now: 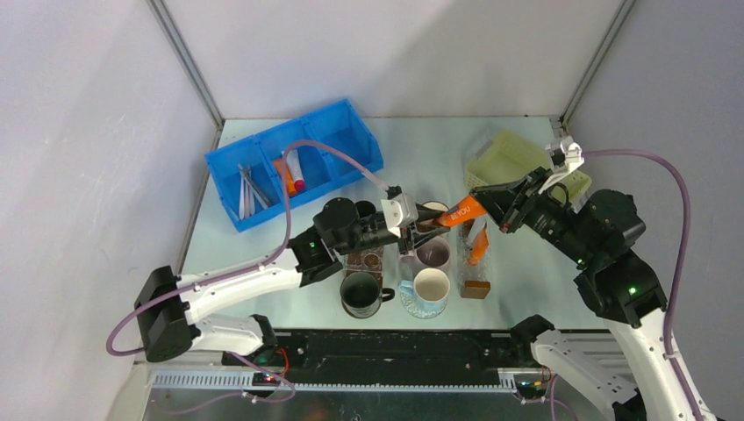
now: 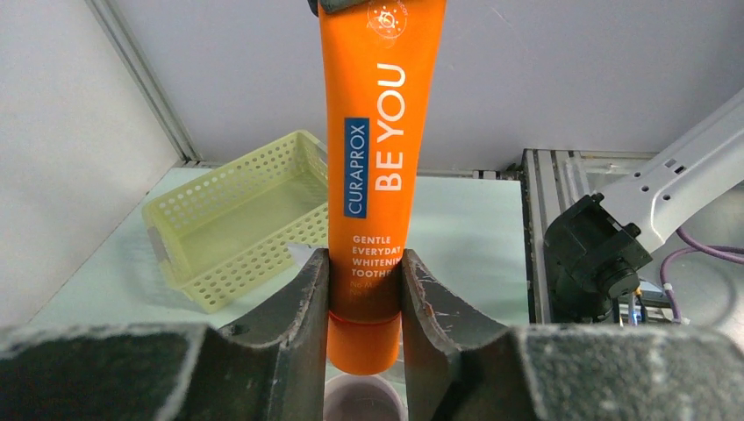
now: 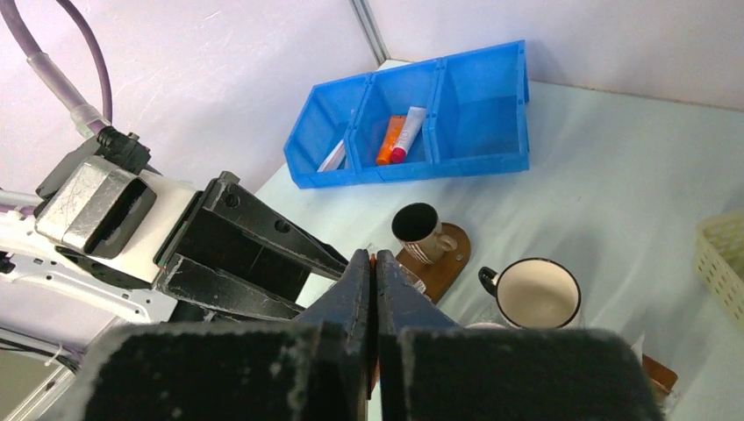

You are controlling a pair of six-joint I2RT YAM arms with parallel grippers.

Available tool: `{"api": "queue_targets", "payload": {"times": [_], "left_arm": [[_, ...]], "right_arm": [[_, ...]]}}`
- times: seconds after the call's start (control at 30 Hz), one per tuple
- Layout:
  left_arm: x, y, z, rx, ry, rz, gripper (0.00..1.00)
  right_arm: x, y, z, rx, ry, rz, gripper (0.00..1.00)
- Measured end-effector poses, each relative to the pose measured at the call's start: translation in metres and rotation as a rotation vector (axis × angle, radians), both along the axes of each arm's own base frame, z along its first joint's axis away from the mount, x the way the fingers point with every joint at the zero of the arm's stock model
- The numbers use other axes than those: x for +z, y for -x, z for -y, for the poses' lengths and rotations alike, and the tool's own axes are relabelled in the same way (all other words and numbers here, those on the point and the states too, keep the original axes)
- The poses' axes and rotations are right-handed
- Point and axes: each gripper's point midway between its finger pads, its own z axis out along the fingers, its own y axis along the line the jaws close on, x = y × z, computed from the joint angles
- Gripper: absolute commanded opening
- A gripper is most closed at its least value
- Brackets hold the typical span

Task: Prepare toiletry sets of a toothbrush and toothpaste on the tray
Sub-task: Pick up the toothpaste from the storage box.

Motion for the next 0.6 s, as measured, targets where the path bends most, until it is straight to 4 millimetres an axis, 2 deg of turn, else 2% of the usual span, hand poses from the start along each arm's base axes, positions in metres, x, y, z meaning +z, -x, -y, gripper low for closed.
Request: {"api": "queue_targets", "payload": {"times": [0.23, 0.37, 0.6], "left_arm": [[-0.001, -0.002, 0.001, 0.018, -0.002, -0.004, 0.62], [-0.001, -0.013, -0.003, 0.087, 0.0, -0.011, 0.82], [-0.003, -0.034, -0.027, 0.259, -0.006, -0.047, 0.96]], "right_arm": [[-0.007, 0.005, 0.012, -0.044, 0.034, 0.003, 0.0], [-0.02, 0.007, 0.024, -0.087, 0.081, -0.009, 0.0], [-0.06, 0.003, 0.04, -0.172, 0.173, -0.09, 0.0]]}}
